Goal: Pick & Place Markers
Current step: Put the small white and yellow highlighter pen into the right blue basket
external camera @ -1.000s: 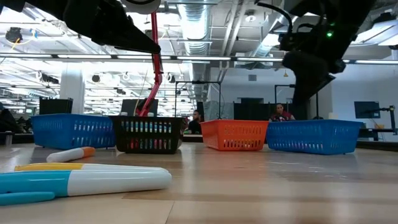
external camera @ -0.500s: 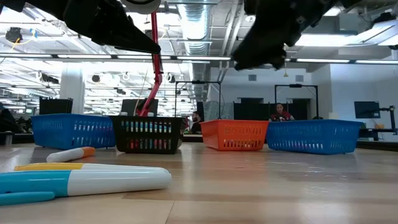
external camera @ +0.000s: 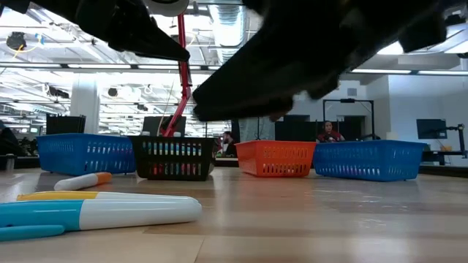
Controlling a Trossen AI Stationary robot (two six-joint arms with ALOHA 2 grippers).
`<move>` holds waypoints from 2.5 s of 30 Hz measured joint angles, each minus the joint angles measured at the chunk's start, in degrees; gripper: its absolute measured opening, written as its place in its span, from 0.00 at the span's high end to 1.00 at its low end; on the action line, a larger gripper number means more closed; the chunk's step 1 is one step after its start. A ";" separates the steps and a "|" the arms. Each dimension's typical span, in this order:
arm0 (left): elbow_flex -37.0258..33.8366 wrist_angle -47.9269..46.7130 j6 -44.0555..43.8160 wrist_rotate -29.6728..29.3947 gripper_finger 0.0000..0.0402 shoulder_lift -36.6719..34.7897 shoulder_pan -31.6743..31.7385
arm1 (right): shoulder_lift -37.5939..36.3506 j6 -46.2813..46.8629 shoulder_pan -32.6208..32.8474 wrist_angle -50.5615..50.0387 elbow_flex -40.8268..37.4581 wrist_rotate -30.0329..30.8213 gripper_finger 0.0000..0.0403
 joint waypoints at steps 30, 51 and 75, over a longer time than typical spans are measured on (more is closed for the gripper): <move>-0.04 0.41 -0.02 0.17 0.65 0.00 0.02 | 12.32 -8.31 -2.92 -8.15 11.64 -7.23 0.83; -0.07 0.23 -0.22 1.89 0.65 0.00 0.00 | -23.58 5.25 -2.27 -51.68 -3.29 22.67 0.95; -0.07 0.38 -1.29 1.95 0.65 0.00 0.02 | -43.26 38.50 -10.31 -44.15 -28.48 27.25 0.75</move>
